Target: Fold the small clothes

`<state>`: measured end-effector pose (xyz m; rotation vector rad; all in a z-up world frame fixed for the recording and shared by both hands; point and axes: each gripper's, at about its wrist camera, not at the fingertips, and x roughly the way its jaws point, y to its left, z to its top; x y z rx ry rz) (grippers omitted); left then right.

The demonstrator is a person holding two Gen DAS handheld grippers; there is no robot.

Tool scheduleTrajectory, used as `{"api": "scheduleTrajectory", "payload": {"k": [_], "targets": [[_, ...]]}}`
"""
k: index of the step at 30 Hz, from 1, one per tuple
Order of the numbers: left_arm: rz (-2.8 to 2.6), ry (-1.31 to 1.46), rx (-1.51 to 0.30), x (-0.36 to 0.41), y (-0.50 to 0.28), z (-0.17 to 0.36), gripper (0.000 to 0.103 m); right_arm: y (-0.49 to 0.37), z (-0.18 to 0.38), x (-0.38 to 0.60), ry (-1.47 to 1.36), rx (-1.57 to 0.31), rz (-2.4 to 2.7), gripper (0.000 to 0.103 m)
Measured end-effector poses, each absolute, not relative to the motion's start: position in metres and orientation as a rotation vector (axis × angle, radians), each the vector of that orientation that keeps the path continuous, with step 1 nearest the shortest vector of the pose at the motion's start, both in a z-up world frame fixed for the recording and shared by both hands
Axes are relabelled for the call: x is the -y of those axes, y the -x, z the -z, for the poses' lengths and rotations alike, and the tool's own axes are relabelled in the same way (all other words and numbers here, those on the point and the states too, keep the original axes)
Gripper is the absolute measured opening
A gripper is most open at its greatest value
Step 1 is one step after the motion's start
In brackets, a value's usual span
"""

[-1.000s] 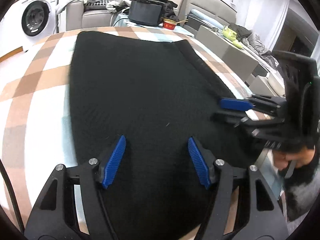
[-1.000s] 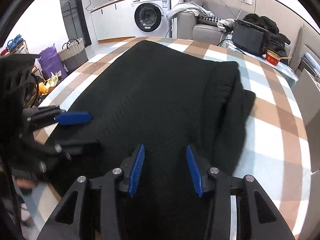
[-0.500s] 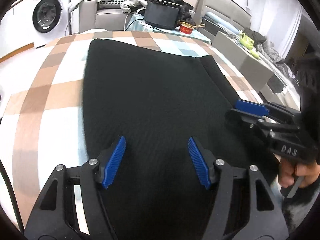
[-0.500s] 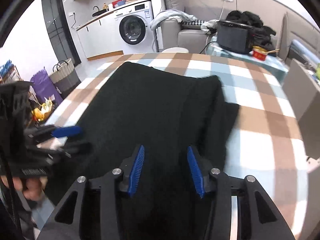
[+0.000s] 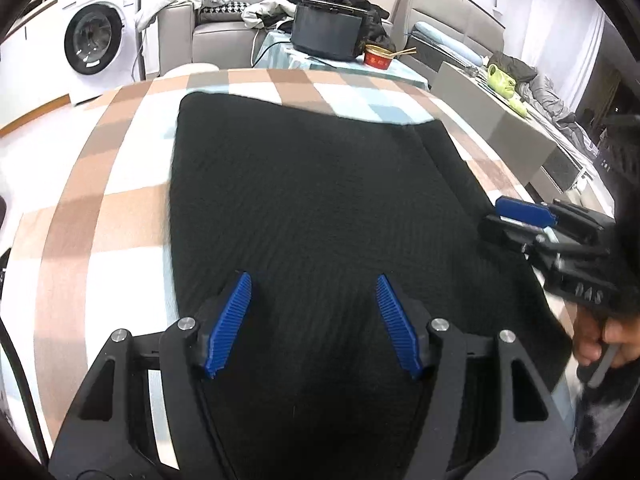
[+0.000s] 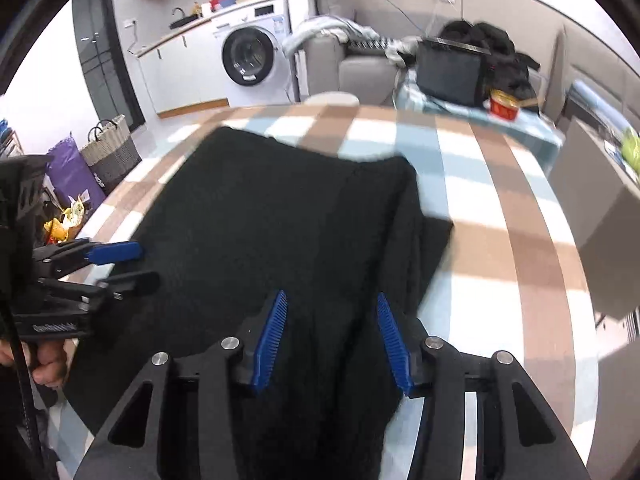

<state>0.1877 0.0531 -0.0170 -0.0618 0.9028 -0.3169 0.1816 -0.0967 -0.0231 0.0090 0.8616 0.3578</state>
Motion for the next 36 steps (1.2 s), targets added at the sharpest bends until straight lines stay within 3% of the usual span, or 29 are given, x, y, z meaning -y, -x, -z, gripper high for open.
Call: {"api": "scheduleTrajectory", "payload": {"k": [6, 12, 16, 19, 25, 26, 27, 29, 30, 32, 36], "targets": [[0.298, 0.016, -0.936, -0.039, -0.225, 0.026, 0.063, -0.220, 0.036, 0.080, 0.003, -0.904, -0.381, 0.049], [0.266, -0.006, -0.925, -0.058, -0.199, 0.026, 0.063, -0.204, 0.044, 0.116, -0.006, -0.938, -0.291, 0.048], [0.234, 0.026, -0.921, -0.074, -0.164, 0.022, 0.063, -0.170, 0.039, 0.145, -0.110, -0.941, -0.309, 0.052], [0.226, 0.085, -0.934, -0.086, -0.136, 0.022, 0.063, -0.144, 0.036, 0.160, -0.202, -0.939, -0.354, 0.067], [0.241, 0.106, -0.985, -0.087, -0.100, 0.036, 0.063, -0.124, 0.052, 0.142, -0.219, -0.992, -0.447, 0.067], [0.242, 0.090, -0.971, -0.085, -0.097, 0.037, 0.061, -0.124, 0.056, 0.137, -0.202, -1.000, -0.449, 0.066], [0.247, 0.078, -0.968, -0.084, -0.094, 0.038, 0.047, -0.122, 0.056, 0.132, -0.180, -0.980, -0.438, 0.066], [0.264, 0.067, -0.962, -0.080, -0.097, 0.037, 0.036, -0.122, 0.056, 0.126, -0.166, -0.983, -0.461, 0.046], [0.271, 0.071, -0.962, -0.078, -0.100, 0.037, 0.030, -0.124, 0.056, 0.123, -0.165, -0.985, -0.457, 0.044], [0.279, 0.077, -0.961, -0.074, -0.109, 0.036, 0.028, -0.128, 0.057, 0.122, -0.162, -0.984, -0.458, 0.037], [0.255, 0.073, -0.943, -0.068, -0.134, 0.034, 0.028, -0.148, 0.059, 0.121, -0.181, -0.968, -0.431, 0.036]]}}
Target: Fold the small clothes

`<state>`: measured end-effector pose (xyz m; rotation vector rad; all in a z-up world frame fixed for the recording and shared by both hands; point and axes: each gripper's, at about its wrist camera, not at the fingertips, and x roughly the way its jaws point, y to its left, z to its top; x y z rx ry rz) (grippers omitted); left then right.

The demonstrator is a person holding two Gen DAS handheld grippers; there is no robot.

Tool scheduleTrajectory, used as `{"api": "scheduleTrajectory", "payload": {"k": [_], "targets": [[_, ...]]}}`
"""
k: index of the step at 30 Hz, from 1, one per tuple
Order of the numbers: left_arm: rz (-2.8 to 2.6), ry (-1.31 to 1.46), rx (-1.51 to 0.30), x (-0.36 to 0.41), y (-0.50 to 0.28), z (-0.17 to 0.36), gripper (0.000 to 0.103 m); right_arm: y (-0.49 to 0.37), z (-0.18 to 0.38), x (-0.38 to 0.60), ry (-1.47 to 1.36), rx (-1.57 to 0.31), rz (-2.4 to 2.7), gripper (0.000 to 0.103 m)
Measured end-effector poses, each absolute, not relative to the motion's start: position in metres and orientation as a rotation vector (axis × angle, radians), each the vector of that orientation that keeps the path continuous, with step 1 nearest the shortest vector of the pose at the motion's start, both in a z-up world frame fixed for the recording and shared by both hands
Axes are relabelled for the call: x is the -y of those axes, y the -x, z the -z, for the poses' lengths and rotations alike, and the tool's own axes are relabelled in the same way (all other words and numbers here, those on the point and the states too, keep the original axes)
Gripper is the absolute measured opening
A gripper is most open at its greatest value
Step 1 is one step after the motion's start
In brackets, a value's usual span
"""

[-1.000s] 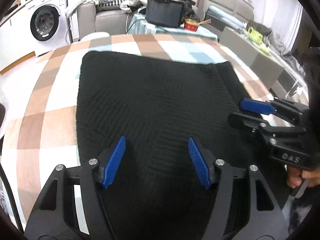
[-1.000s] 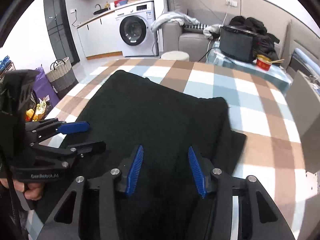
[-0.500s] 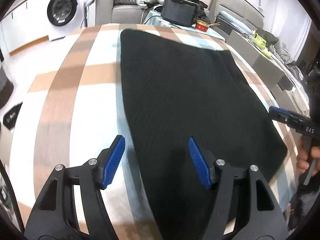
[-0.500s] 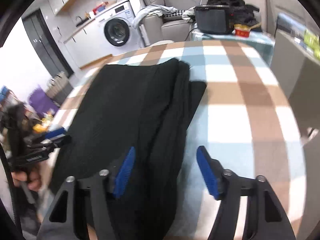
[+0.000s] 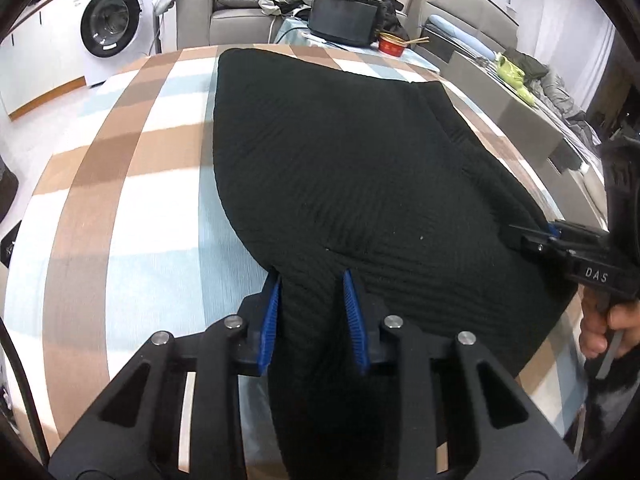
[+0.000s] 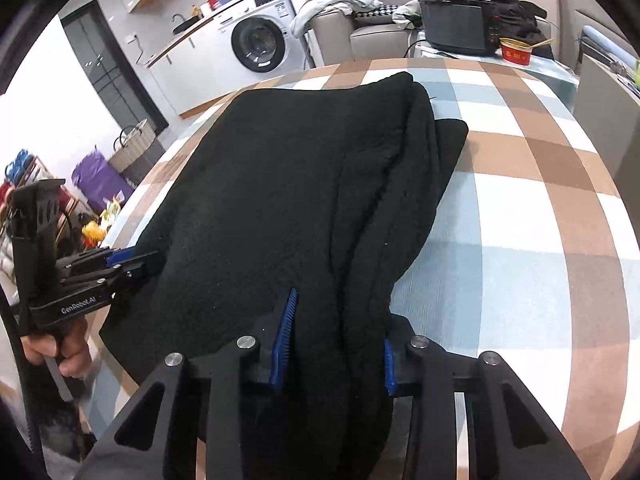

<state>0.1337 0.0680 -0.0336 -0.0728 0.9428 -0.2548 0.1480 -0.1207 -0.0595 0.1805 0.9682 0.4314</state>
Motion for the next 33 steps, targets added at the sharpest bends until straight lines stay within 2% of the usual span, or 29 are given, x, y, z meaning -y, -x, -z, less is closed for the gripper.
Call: {"api": "scheduleTrajectory", "payload": {"k": [6, 8, 10, 11, 12, 13, 15, 17, 18, 19, 20, 26, 33], "targets": [[0.211, 0.123, -0.935, -0.074, -0.174, 0.032, 0.028, -0.179, 0.057, 0.118, -0.201, -0.946, -0.350, 0.037], [0.188, 0.132, -0.931, -0.076, -0.172, 0.029, 0.028, -0.181, 0.055, 0.118, -0.186, -0.941, -0.351, 0.044], [0.170, 0.112, -0.915, -0.076, -0.167, 0.024, 0.037, -0.172, 0.048, 0.121, -0.162, -0.914, -0.351, 0.049], [0.167, 0.097, -0.896, -0.074, -0.159, 0.019, 0.041, -0.169, 0.045, 0.124, -0.158, -0.902, -0.352, 0.060], [0.165, 0.086, -0.875, -0.073, -0.150, 0.015, 0.050, -0.162, 0.039, 0.127, -0.154, -0.882, -0.350, 0.067], [0.155, 0.076, -0.853, -0.073, -0.143, 0.010, 0.065, -0.154, 0.034, 0.130, -0.146, -0.855, -0.348, 0.077], [0.135, 0.062, -0.805, -0.071, -0.127, 0.002, 0.081, -0.141, 0.025, 0.134, -0.117, -0.803, -0.346, 0.088], [0.136, 0.057, -0.742, -0.070, -0.110, -0.007, 0.083, -0.130, 0.019, 0.136, -0.096, -0.754, -0.349, 0.101], [0.132, 0.052, -0.713, -0.070, -0.102, -0.011, 0.088, -0.122, 0.015, 0.138, -0.096, -0.720, -0.353, 0.103], [0.119, 0.047, -0.690, -0.069, -0.095, -0.014, 0.097, -0.116, 0.013, 0.140, -0.101, -0.699, -0.364, 0.103], [0.116, 0.048, -0.667, -0.069, -0.088, -0.016, 0.101, -0.109, 0.011, 0.143, -0.116, -0.682, -0.381, 0.103], [0.120, 0.045, -0.552, -0.068, -0.058, -0.020, 0.102, -0.078, 0.001, 0.148, -0.111, -0.549, -0.422, 0.103], [0.109, 0.057, -0.543, -0.065, -0.047, -0.010, 0.102, -0.062, 0.005, 0.141, -0.147, -0.509, -0.447, 0.103]]}}
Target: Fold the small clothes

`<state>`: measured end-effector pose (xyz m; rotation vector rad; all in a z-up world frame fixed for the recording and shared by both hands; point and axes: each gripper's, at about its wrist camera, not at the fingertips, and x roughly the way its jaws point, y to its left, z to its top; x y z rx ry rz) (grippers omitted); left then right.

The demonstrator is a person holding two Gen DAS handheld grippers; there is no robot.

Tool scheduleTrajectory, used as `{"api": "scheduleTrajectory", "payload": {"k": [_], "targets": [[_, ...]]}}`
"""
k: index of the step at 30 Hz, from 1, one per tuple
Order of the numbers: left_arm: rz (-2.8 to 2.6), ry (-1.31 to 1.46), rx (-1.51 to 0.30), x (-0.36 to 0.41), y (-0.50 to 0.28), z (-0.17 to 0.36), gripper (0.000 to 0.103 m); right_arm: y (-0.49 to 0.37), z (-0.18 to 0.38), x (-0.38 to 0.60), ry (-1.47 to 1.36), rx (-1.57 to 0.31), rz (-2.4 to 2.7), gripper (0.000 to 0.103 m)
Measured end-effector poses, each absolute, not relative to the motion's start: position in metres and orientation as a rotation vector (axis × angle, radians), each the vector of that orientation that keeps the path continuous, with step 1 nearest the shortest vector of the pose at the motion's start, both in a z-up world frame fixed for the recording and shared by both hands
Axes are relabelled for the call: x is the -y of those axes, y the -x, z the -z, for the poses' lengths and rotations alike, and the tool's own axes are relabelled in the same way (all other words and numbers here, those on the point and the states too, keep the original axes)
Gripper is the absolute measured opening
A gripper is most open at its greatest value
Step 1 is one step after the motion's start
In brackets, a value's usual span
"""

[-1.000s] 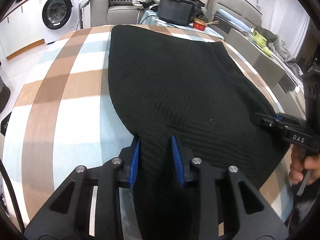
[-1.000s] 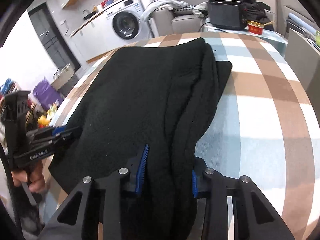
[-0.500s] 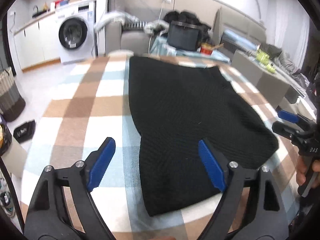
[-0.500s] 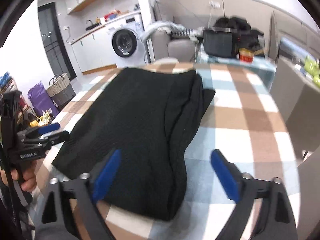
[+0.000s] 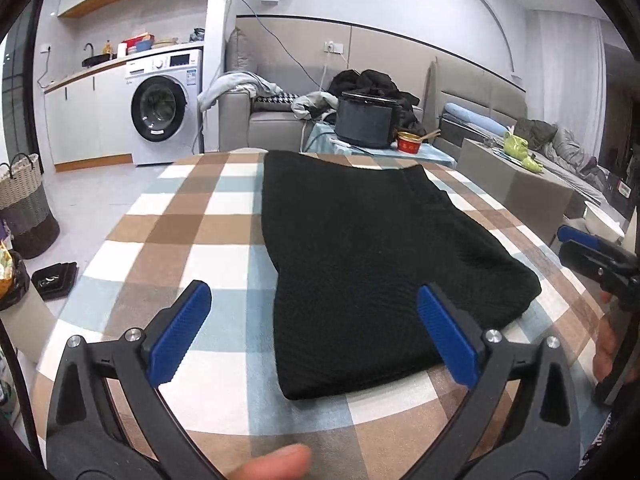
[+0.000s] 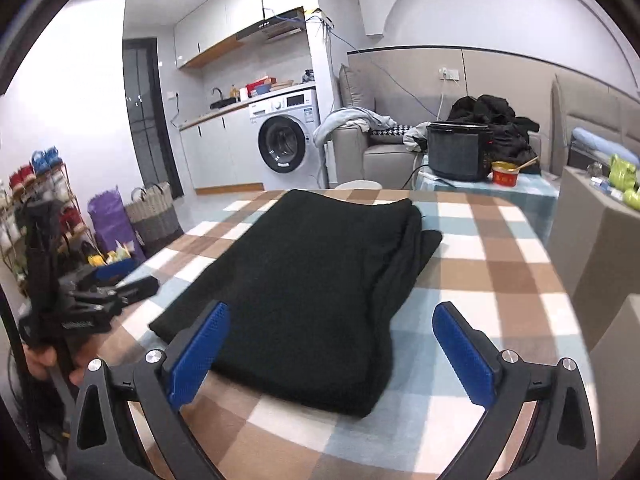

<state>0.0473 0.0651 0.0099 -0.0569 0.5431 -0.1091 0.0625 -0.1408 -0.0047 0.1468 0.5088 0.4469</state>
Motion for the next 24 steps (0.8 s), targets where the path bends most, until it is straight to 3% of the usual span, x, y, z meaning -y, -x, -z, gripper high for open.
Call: {"api": "scheduleTrajectory", "payload": {"k": [24], "targets": [[0.094, 0.057, -0.484, -0.069, -0.034, -0.012, 0.102, -0.046, 0.009, 0.136, -0.113, -0.442, -0.457, 0.103]]}}
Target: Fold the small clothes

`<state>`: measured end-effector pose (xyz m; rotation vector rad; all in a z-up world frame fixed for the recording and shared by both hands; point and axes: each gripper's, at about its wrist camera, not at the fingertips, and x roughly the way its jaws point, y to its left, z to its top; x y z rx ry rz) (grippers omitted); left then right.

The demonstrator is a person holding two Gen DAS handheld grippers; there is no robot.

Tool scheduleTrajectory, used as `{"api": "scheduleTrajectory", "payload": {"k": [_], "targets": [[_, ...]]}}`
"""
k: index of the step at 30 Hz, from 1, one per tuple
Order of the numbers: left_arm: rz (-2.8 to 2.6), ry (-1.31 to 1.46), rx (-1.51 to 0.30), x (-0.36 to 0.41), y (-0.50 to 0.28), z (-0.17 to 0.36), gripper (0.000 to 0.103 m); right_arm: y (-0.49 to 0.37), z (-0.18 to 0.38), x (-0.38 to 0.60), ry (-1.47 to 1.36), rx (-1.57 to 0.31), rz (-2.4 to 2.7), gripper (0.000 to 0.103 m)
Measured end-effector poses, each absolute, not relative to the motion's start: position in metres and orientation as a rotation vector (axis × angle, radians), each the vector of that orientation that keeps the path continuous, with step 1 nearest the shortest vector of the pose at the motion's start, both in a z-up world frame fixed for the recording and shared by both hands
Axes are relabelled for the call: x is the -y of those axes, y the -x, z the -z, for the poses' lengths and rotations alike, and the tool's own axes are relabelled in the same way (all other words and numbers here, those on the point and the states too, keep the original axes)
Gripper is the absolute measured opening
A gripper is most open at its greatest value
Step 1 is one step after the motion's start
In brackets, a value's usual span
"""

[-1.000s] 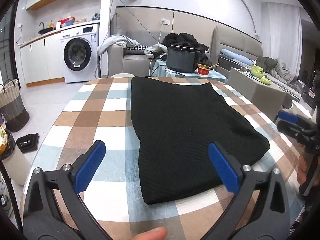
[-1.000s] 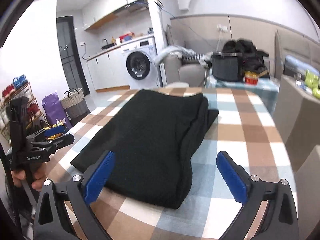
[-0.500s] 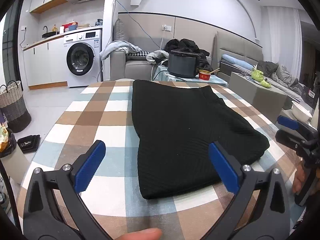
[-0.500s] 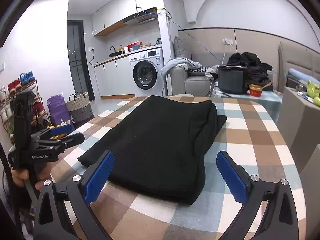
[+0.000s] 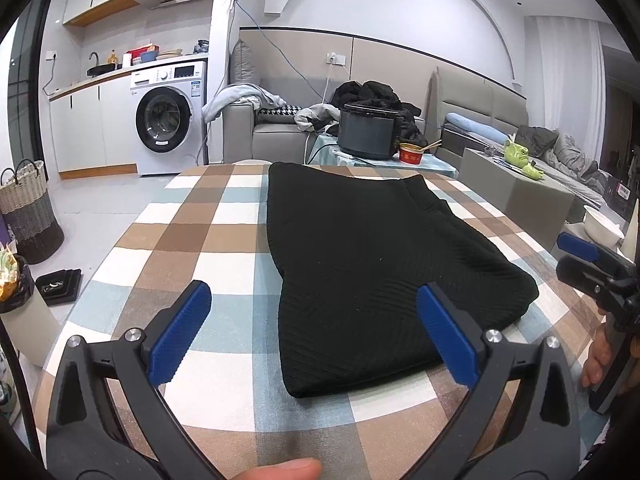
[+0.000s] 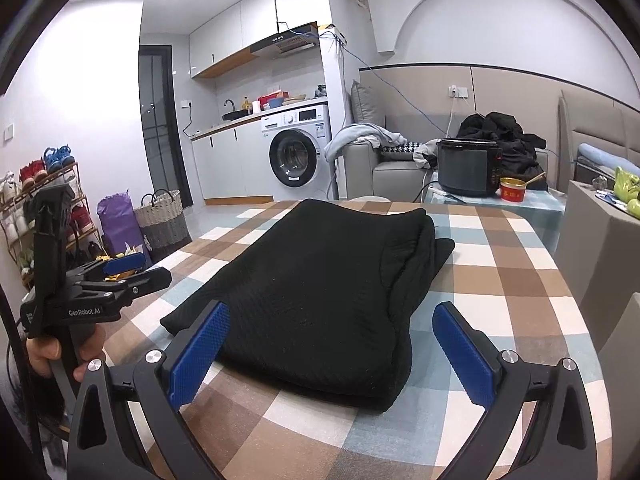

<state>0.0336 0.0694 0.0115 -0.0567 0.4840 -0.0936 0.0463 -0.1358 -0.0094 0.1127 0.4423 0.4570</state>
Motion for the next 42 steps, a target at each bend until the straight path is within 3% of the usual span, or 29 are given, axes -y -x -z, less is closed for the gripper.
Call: {"api": "scheduleTrajectory", "payload": {"k": [42], "targets": [[0.099, 0.048, -0.480, -0.0698, -0.0330, -0.0117, 0.102, -0.0471, 0.0102, 0.1337, -0.107, -0.440, -0.458, 0.103]]}}
